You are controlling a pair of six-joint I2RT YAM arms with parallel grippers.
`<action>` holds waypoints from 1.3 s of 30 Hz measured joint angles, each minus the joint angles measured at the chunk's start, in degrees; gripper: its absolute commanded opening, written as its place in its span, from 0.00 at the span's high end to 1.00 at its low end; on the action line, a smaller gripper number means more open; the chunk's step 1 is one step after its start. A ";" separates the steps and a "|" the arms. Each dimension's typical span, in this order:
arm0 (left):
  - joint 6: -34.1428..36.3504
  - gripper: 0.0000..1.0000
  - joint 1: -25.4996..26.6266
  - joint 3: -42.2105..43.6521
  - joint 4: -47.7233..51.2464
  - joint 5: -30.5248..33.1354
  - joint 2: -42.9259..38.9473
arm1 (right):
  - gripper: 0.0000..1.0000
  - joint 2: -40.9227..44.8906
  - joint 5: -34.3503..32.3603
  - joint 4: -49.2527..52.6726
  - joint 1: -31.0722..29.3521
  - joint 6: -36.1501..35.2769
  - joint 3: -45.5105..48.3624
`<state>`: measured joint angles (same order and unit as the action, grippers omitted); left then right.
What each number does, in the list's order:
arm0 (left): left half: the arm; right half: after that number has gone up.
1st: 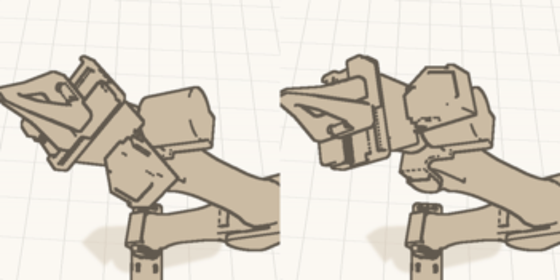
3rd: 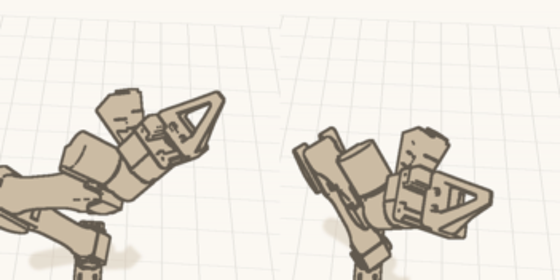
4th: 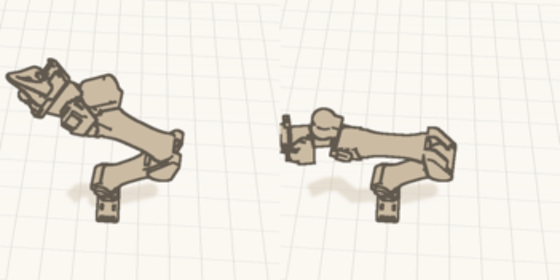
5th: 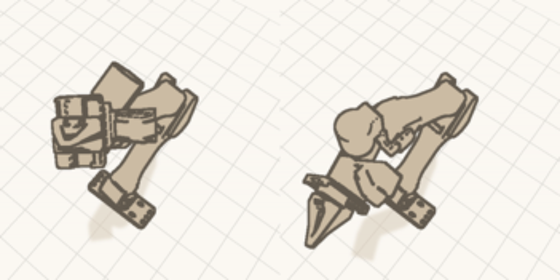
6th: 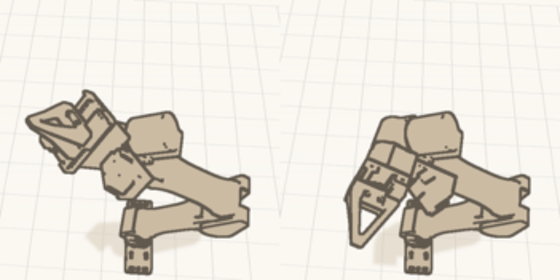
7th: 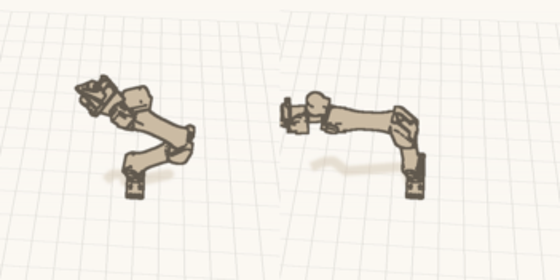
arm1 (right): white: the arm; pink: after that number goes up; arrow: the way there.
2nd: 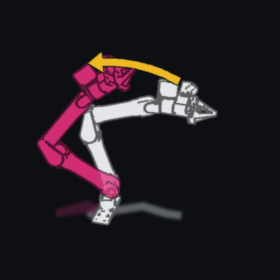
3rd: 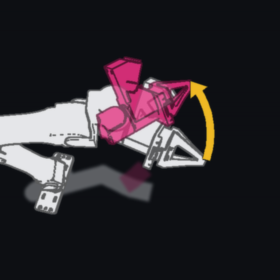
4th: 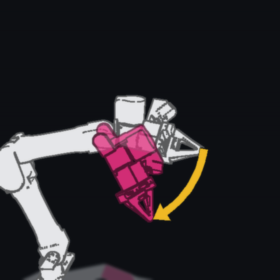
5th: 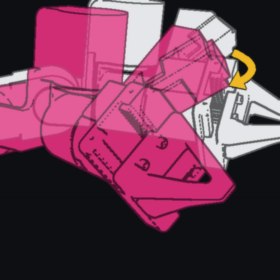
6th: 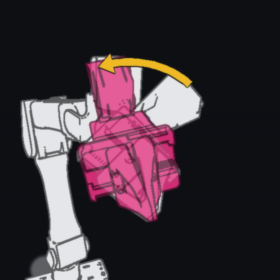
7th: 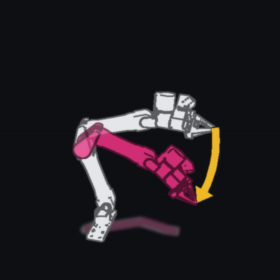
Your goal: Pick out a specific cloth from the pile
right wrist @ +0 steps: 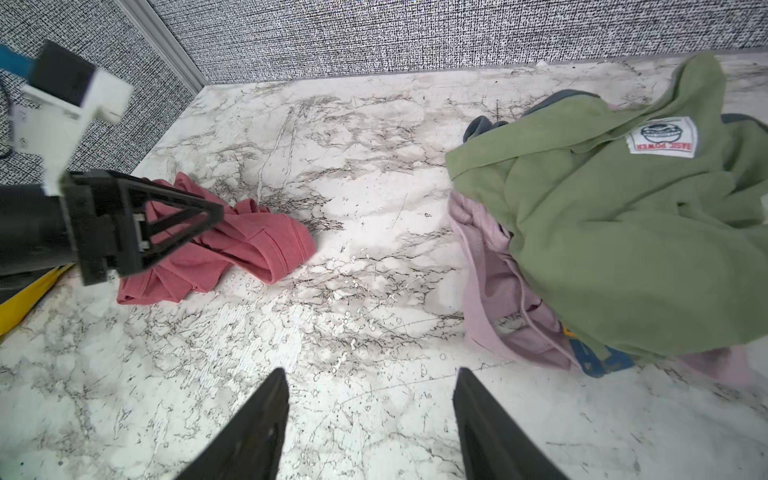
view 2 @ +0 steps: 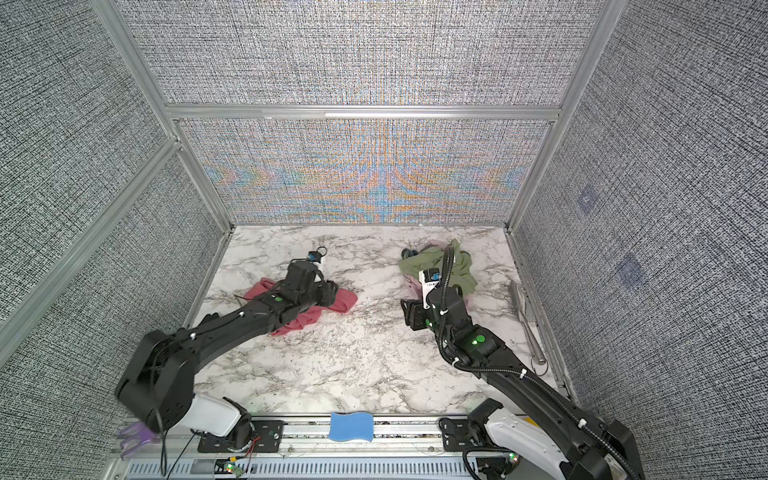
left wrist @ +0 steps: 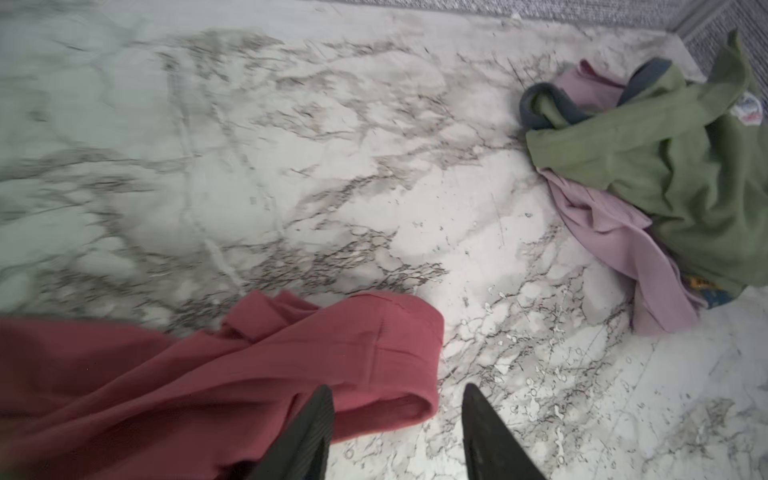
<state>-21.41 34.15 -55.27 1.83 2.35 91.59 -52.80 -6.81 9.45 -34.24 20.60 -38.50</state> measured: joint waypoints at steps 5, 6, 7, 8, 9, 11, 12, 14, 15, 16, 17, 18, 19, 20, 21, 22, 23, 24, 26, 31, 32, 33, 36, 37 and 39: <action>1.27 0.47 1.22 -4.81 -0.70 -1.09 8.44 | 0.35 2.05 -0.81 1.29 0.00 0.52 0.87; 1.75 0.47 1.44 -5.51 -0.59 -1.01 9.68 | 0.35 2.49 -0.83 1.33 0.00 0.63 1.36; 2.05 0.47 1.64 -5.90 -0.50 -1.05 10.58 | 0.35 2.73 -0.85 1.38 0.00 0.74 1.73; 2.54 0.47 1.77 -6.25 -0.26 -0.94 11.37 | 0.35 2.99 -0.85 1.40 0.00 1.01 2.23; 2.91 0.47 1.86 -6.54 -0.04 -0.98 11.91 | 0.35 3.13 -0.85 1.42 0.00 1.18 2.51; 3.21 0.47 2.03 -7.02 0.07 -0.81 12.81 | 0.35 3.06 -0.85 1.44 0.00 1.33 2.69; 3.41 0.47 2.05 -7.15 0.04 -0.81 13.09 | 0.35 2.91 -0.85 1.44 0.00 1.33 2.56; 3.91 0.47 2.08 -7.17 0.04 -0.81 13.70 | 0.35 2.25 -0.83 1.51 0.00 1.29 1.86; 4.11 0.47 2.10 -7.13 0.04 -0.79 14.08 | 0.35 1.95 -0.81 1.55 0.00 1.27 1.44; 4.46 0.47 2.12 -7.04 0.07 -0.76 14.43 | 0.35 1.70 -0.81 1.53 0.00 1.16 1.16; 4.48 0.47 2.16 -6.95 0.11 -0.74 14.82 | 0.35 1.55 -0.79 1.55 0.00 1.05 0.98; 4.52 0.47 2.23 -6.95 0.22 -0.72 15.21 | 0.35 1.44 -0.79 1.55 0.00 1.07 0.85; 4.66 0.47 2.34 -6.95 0.35 -0.72 15.65 | 0.35 1.38 -0.76 1.60 0.00 1.05 0.76; 4.66 0.47 2.51 -6.97 0.57 -0.74 16.06 | 0.35 1.40 -0.74 1.60 0.00 1.05 0.76; 4.70 0.47 2.69 -6.97 0.79 -0.76 16.39 | 0.35 1.49 -0.74 1.60 0.00 1.05 0.76; 4.85 0.47 2.84 -6.97 0.94 -0.74 16.70 | 0.35 1.57 -0.74 1.60 0.00 1.05 0.76; 4.90 0.47 2.99 -7.06 1.07 -0.74 17.05 | 0.35 1.70 -0.70 1.60 0.00 1.07 0.79; 4.94 0.47 3.13 -7.10 1.11 -0.68 17.27 | 0.35 1.77 -0.66 1.57 0.00 1.07 0.81; 5.01 0.48 3.23 -7.28 1.36 -0.44 17.81 | 0.35 1.79 -0.63 1.44 0.00 1.07 1.09; 5.33 0.48 3.69 -8.44 2.54 0.66 19.10 | 0.35 1.31 -0.63 1.44 0.00 1.07 1.14; 5.44 0.49 3.93 -8.61 2.58 1.05 19.39 | 0.35 1.31 -0.63 1.44 0.00 1.07 1.14; 5.60 0.49 4.02 -8.79 2.56 1.70 19.63 | 0.35 1.38 -0.63 1.44 0.00 1.07 1.14; 5.99 0.53 4.39 -9.01 2.36 2.73 20.15 | 0.35 1.60 -0.63 1.44 0.00 1.07 1.14; 5.97 0.56 4.48 -9.01 2.36 3.10 20.22 | 0.35 1.68 -0.63 1.44 0.00 1.09 1.14; 6.05 0.64 4.70 -8.98 2.32 4.11 20.35 | 0.35 1.70 -0.63 1.44 0.00 1.09 1.14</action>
<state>-15.35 38.85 -64.25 4.14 6.46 111.94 -51.09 -7.44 10.90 -34.24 21.69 -37.36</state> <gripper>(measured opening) 0.422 0.647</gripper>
